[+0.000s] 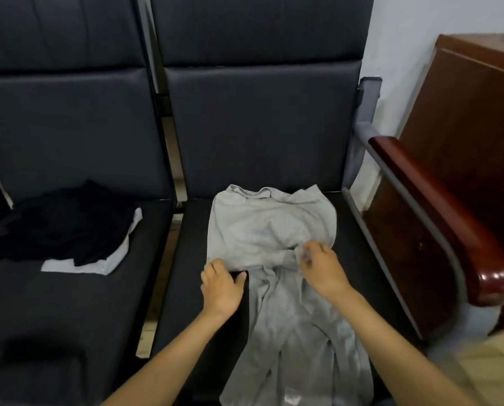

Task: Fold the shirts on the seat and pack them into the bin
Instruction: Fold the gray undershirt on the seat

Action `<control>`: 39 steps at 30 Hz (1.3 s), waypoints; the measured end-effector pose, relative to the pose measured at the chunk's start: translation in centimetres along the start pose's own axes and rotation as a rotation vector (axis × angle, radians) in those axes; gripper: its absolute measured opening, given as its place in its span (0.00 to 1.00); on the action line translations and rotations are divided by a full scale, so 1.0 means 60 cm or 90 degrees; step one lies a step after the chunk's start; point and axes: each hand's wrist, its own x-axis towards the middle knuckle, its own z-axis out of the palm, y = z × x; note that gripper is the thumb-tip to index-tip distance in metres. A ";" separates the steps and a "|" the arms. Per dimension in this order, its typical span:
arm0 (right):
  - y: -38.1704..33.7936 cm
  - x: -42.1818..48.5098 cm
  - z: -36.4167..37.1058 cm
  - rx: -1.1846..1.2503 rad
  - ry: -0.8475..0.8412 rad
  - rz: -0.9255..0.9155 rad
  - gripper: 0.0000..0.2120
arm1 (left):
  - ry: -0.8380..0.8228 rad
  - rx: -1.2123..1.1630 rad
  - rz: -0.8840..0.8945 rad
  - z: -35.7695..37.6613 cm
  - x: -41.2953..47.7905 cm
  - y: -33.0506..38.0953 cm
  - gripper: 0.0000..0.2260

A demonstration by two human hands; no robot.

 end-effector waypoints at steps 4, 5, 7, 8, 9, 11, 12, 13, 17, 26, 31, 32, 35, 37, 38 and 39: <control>0.010 -0.090 0.017 -0.059 0.036 0.034 0.21 | -0.070 0.106 0.098 0.015 -0.077 -0.031 0.22; 0.017 -0.103 0.019 -0.054 0.017 0.050 0.24 | -0.072 0.125 0.136 0.016 -0.090 -0.037 0.18; 0.034 -0.114 0.019 -0.039 -0.022 0.067 0.30 | -0.060 0.130 0.162 0.012 -0.107 -0.043 0.11; 0.043 -0.115 0.017 -0.038 -0.036 0.070 0.31 | -0.056 0.123 0.163 0.008 -0.112 -0.046 0.08; 0.049 -0.115 0.015 -0.055 -0.045 0.072 0.31 | -0.051 0.114 0.162 0.005 -0.114 -0.048 0.07; 0.055 -0.116 0.017 -0.133 -0.036 0.059 0.25 | -0.028 0.070 0.134 -0.007 -0.117 -0.056 0.06; 0.057 -0.117 0.020 -0.176 -0.019 0.043 0.20 | -0.007 0.037 0.106 -0.015 -0.118 -0.060 0.05; 0.059 -0.116 0.024 -0.203 0.000 0.027 0.16 | 0.009 0.009 0.075 -0.025 -0.117 -0.063 0.05; 0.047 -0.109 0.016 0.071 0.035 0.049 0.06 | -0.030 0.015 -0.030 -0.055 -0.110 -0.071 0.09; 0.084 -0.103 -0.031 -0.059 0.080 0.291 0.14 | -0.013 0.217 0.466 0.020 -0.125 -0.079 0.20; 0.080 -0.101 -0.015 -0.100 0.110 0.051 0.18 | 0.095 0.205 0.409 0.000 -0.118 -0.062 0.22; 0.073 -0.103 -0.009 -0.154 0.098 0.011 0.16 | 0.111 0.182 0.381 -0.005 -0.114 -0.060 0.21; 0.057 -0.101 0.010 -0.209 0.034 -0.055 0.18 | 0.140 0.160 0.373 -0.013 -0.090 -0.054 0.20; 0.049 -0.093 0.023 -0.211 -0.057 -0.081 0.20 | 0.083 0.196 0.390 -0.016 -0.065 -0.043 0.21; 0.045 -0.091 0.027 -0.235 -0.083 -0.079 0.20 | 0.022 0.244 0.384 -0.017 -0.053 -0.038 0.23; 0.040 -0.091 0.027 -0.255 -0.086 -0.064 0.20 | -0.053 0.293 0.355 -0.018 -0.042 -0.035 0.24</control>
